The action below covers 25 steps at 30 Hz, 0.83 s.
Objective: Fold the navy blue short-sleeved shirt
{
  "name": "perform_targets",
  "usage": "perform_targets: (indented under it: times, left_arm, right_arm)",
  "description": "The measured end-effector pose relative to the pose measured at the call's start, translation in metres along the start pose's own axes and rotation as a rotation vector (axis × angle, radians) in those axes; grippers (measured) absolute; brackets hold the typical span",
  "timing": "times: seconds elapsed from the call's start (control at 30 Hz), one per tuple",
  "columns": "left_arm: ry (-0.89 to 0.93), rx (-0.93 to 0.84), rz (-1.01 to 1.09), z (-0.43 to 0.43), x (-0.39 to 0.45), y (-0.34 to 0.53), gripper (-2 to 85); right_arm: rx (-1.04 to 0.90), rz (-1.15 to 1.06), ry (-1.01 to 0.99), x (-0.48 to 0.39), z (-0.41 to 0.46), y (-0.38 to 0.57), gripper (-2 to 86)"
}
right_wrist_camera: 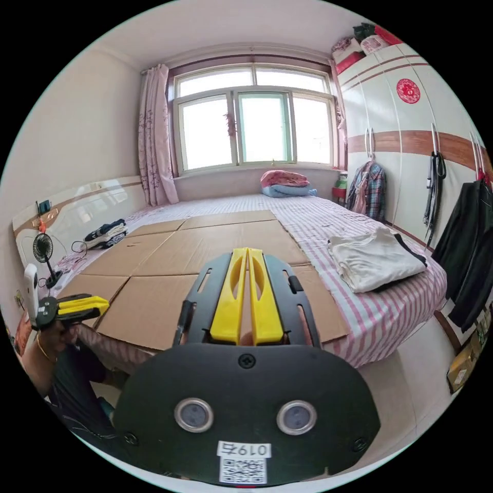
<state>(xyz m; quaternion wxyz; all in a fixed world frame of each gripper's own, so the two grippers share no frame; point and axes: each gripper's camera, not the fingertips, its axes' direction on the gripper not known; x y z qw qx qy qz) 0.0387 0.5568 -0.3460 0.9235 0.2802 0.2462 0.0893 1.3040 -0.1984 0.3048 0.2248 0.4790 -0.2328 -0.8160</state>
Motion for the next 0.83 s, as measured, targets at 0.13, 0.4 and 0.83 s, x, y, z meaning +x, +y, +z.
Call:
perform_targets:
  times: [0.13, 0.4, 0.83]
  left_arm:
    - [-0.064, 0.035, 0.009, 0.005, 0.014, -0.003, 0.5]
    - [-0.086, -0.06, 0.011, 0.066, 0.027, -0.045, 0.9]
    - [-0.093, -0.064, 0.051, 0.069, 0.09, -0.035, 0.9]
  right_arm:
    - [0.057, 0.105, 0.12, 0.053, -0.018, -0.007, -0.8]
    - [-0.016, 0.077, 0.418, 0.147, 0.01, -0.059, 6.0]
    - [-0.468, -0.149, 0.381, 0.269, 0.053, -0.157, 6.4]
